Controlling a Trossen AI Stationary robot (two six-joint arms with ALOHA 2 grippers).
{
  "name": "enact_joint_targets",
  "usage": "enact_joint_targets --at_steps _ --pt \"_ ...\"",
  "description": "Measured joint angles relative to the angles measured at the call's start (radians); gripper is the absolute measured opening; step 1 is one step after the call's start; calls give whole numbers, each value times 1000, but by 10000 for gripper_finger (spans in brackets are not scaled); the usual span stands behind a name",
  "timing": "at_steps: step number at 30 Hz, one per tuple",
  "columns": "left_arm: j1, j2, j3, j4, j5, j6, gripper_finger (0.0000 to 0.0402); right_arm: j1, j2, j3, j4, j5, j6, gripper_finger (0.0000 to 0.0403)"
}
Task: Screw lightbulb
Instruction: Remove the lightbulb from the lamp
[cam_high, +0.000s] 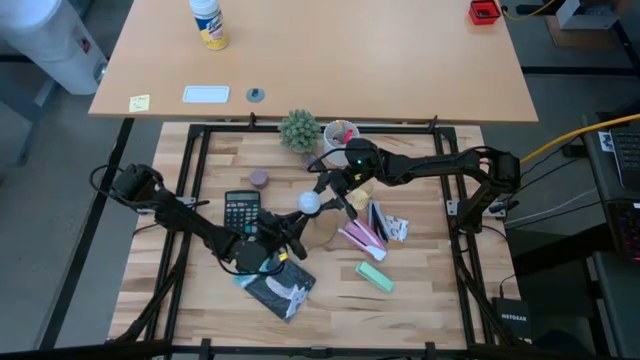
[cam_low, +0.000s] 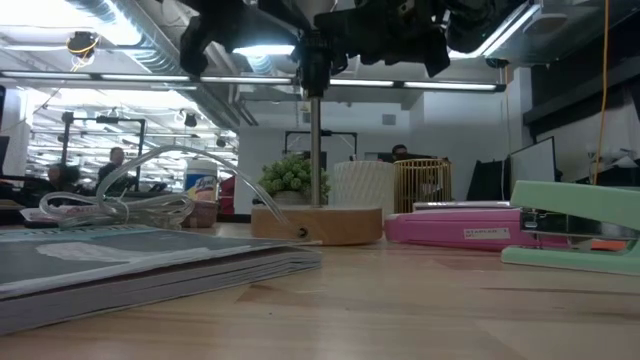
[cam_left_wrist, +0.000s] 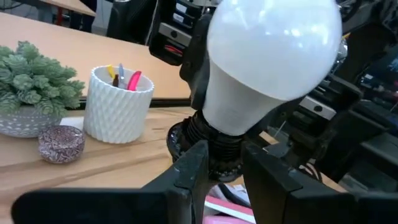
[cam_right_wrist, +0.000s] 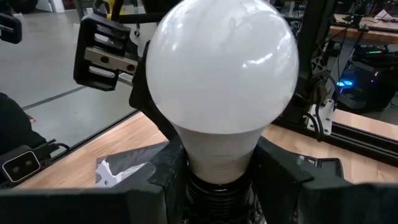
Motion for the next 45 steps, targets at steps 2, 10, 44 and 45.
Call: enact_joint_targets --at_steps 2,10,44,45 --pt "8 5 0 -1 -2 1 88 -1 0 0 0 0 0 154" --pt "21 27 2 -46 -26 7 88 -2 0 -1 -1 -41 14 154" --pt "146 35 -6 -123 -129 214 88 -32 0 0 -19 -208 -3 154" --pt "150 35 -6 -136 -145 197 88 -33 0 0 -23 -240 2 154"
